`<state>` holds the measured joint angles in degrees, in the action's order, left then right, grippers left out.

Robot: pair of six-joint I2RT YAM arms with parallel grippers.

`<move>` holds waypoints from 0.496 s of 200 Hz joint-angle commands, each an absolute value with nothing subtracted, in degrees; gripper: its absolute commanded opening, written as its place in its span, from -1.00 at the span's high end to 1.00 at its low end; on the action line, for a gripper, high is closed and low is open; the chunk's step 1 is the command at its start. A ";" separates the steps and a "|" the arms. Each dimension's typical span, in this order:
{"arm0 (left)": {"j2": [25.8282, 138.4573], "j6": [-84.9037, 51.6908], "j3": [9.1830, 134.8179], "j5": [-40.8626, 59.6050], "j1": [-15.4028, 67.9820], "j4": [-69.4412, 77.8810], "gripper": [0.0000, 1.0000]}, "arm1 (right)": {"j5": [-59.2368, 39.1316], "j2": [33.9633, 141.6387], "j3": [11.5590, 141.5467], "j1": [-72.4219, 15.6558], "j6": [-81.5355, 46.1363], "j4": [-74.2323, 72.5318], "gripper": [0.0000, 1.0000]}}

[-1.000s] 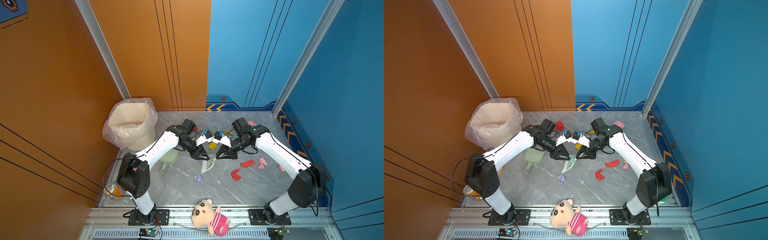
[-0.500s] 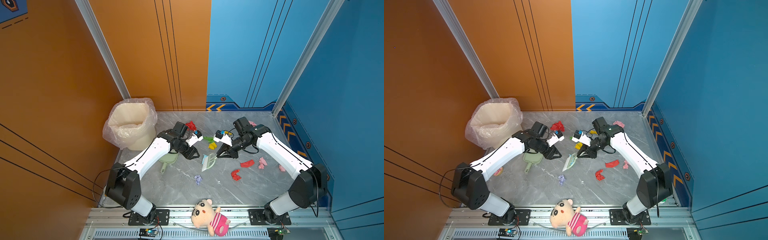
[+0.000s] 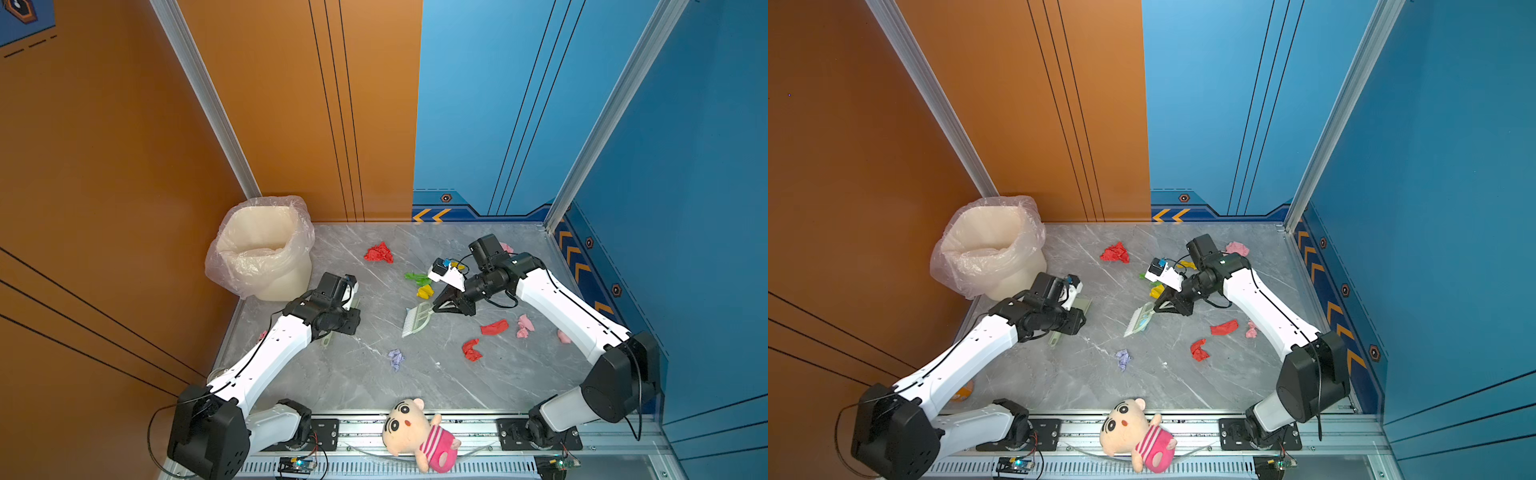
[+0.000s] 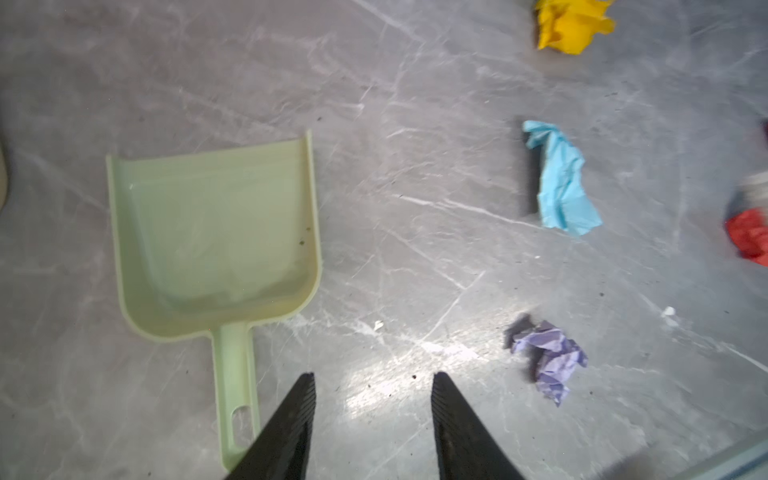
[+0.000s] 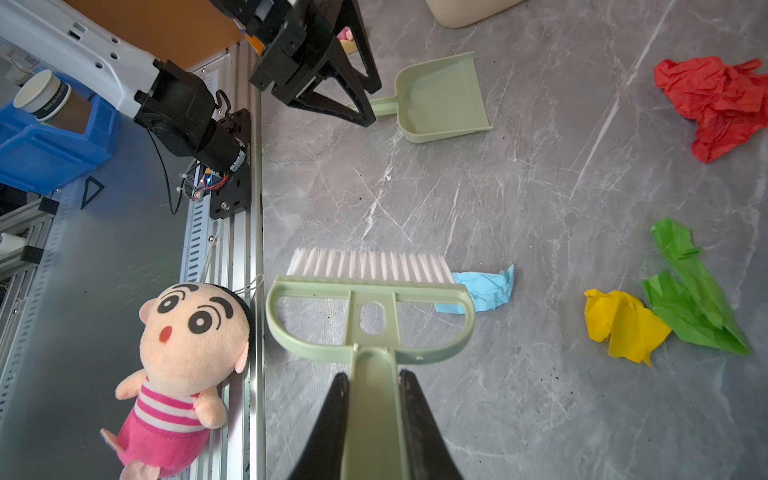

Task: Sweep away the paper scraps from the table
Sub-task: 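Move the left gripper to the dustpan handle while the right gripper lowers the brush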

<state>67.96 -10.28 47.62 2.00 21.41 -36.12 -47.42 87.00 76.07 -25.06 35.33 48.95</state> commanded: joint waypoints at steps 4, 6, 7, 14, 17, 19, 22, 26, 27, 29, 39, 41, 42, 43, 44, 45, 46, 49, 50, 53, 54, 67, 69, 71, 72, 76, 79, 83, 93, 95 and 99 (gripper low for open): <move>66.43 -17.37 44.62 -4.33 20.61 -36.03 0.02 | -46.54 85.83 74.49 -24.74 31.03 44.92 1.00; 66.29 -17.81 44.40 -4.55 20.51 -36.03 0.02 | -46.62 85.84 74.39 -24.75 30.90 44.76 1.00; 66.23 -17.96 44.30 -4.61 20.45 -36.03 0.02 | -46.56 85.85 74.37 -24.77 30.74 44.70 1.00; 65.78 -19.00 43.56 -4.66 19.92 -35.89 0.01 | -46.54 85.87 74.15 -24.79 30.21 44.12 1.00; 65.56 -19.34 43.17 -4.59 19.66 -35.81 0.01 | -46.51 85.96 74.04 -24.79 29.81 43.91 1.00; 65.39 -19.60 43.00 -4.58 19.51 -35.78 0.00 | -46.50 85.98 74.01 -24.79 29.62 43.70 1.00; 65.13 -19.90 42.69 -4.53 19.37 -35.71 0.00 | -46.36 85.98 73.90 -24.83 29.30 43.50 1.00; 64.83 -20.23 42.40 -4.44 19.03 -35.58 -0.01 | -46.24 86.04 73.77 -24.87 29.00 43.23 1.00; 64.67 -20.36 42.29 -4.42 18.96 -35.59 -0.01 | -46.24 86.00 73.75 -24.92 28.96 43.15 1.00; 64.55 -20.56 42.15 -4.40 18.87 -35.59 -0.01 | -46.19 86.03 73.68 -24.88 28.68 43.02 1.00; 63.61 -21.09 41.39 -4.31 18.24 -35.60 -0.02 | -46.01 86.05 73.48 -25.00 28.05 42.36 1.00; 63.38 -21.18 41.31 -4.31 18.14 -35.60 -0.02 | -45.91 86.07 73.37 -25.04 27.86 42.25 1.00; 63.24 -21.22 41.22 -4.31 18.12 -35.60 -0.02 | -45.85 86.06 73.33 -25.04 27.77 42.18 1.00; 63.13 -21.29 41.22 -4.31 18.07 -35.55 -0.02 | -45.82 86.05 73.32 -25.05 27.69 42.14 1.00; 63.03 -21.37 41.18 -4.31 18.04 -35.57 -0.02 | -45.76 86.05 73.27 -25.05 27.60 42.03 1.00; 62.85 -21.45 41.07 -4.35 17.99 -35.58 -0.02 | -45.73 86.05 73.24 -25.09 27.55 41.93 1.00; 62.76 -21.49 41.06 -4.42 17.96 -35.59 -0.02 | -45.67 86.05 73.23 -25.11 27.49 41.84 1.00; 62.45 -21.67 40.83 -4.52 17.83 -35.60 -0.02 | -45.62 86.05 73.16 -25.13 27.14 41.53 1.00; 62.29 -21.73 40.80 -4.54 17.79 -35.60 -0.03 | -45.57 86.09 73.10 -25.14 27.06 41.51 1.00; 61.97 -21.88 40.56 -4.57 17.69 -35.60 -0.03 | -45.53 86.07 73.04 -25.18 26.83 41.31 1.00; 61.84 -21.92 40.54 -4.61 17.64 -35.60 -0.03 | -45.53 86.06 73.04 -25.20 26.73 41.27 1.00; 60.39 -22.30 40.11 -4.68 16.94 -35.51 -0.04 | -44.87 86.17 72.95 -25.31 25.83 40.58 1.00; 60.21 -22.43 39.93 -4.73 16.85 -35.51 -0.04 | -44.66 86.14 72.93 -25.40 25.66 40.49 1.00; 59.96 -22.48 39.80 -4.79 16.71 -35.51 -0.04 | -44.50 86.16 72.94 -25.44 25.55 40.38 1.00; 59.86 -22.49 39.76 -4.81 16.66 -35.51 -0.04 | -44.40 86.14 72.90 -25.47 25.48 40.36 1.00; 59.52 -22.71 39.51 -4.84 16.40 -35.44 -0.04 | -44.04 86.22 72.83 -25.55 25.14 40.14 1.00; 59.29 -22.79 39.39 -4.77 16.16 -35.38 -0.04 | -43.84 86.22 72.82 -25.57 24.99 40.01 1.00; 58.99 -22.91 39.10 -4.60 16.01 -35.33 -0.04 | -43.61 86.30 72.83 -25.62 24.84 39.93 1.00; 58.48 -23.04 38.69 -4.32 15.16 -35.33 -0.04 | -42.83 86.36 72.86 -25.83 24.23 39.59 1.00; 58.41 -23.21 38.50 -4.24 15.02 -35.33 -0.04 | -42.61 86.43 72.79 -25.84 23.99 39.49 1.00; 58.33 -23.35 38.28 -4.08 14.63 -35.33 -0.04 | -42.09 86.36 72.85 -25.92 23.46 39.12 1.00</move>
